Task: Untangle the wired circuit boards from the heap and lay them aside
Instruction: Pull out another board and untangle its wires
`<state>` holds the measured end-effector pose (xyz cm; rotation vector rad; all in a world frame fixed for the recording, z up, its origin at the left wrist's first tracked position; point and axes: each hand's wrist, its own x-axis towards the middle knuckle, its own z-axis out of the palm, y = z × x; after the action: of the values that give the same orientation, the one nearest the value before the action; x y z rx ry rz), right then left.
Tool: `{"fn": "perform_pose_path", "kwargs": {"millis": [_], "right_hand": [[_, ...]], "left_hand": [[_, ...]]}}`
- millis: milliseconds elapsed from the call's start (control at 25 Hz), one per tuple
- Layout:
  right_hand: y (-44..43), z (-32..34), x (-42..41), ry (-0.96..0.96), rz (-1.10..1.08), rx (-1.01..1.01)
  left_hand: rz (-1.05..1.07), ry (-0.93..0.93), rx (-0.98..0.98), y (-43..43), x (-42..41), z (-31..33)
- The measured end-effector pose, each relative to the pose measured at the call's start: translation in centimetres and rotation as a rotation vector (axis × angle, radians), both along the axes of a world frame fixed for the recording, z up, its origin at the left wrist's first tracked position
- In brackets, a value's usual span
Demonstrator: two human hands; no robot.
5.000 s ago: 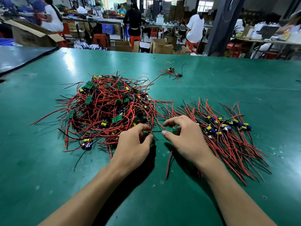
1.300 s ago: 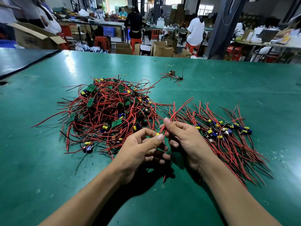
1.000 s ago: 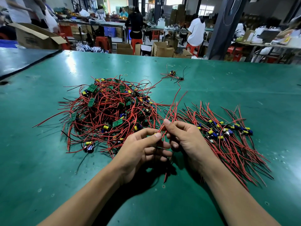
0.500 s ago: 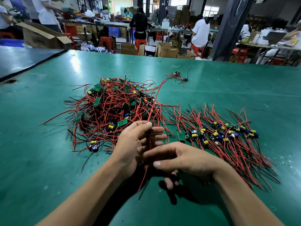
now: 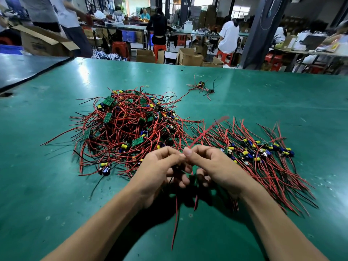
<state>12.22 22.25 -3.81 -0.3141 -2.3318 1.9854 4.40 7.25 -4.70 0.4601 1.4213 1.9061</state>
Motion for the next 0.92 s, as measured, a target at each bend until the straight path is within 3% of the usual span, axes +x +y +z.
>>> {"fn": "perform_pose_path", "kwargs": {"millis": [120,240,400,760,920], "right_hand": [[0.0,-0.4,-0.3,0.116,-0.157,0.149],[-0.2,-0.2,-0.5,0.192,-0.202,0.034],[-0.7,0.0,-0.8,0.138,-0.234,-0.183],[-1.7,-0.9,-0.4,0.041,-0.025,-0.128],[-0.7,-0.6,-0.5,0.043,-0.084,-0.025]], "left_hand": [[-0.096,-0.013,-0.025,0.2,0.5,-0.1],[-0.168,0.012,-0.033,0.0,0.6,0.4],[-0.134,0.031,-0.039,0.0,0.8,0.4],[0.035,0.127,-0.05,0.3,1.1,-0.6],[0.041,0.143,-0.052,0.5,1.3,-0.4]]}}
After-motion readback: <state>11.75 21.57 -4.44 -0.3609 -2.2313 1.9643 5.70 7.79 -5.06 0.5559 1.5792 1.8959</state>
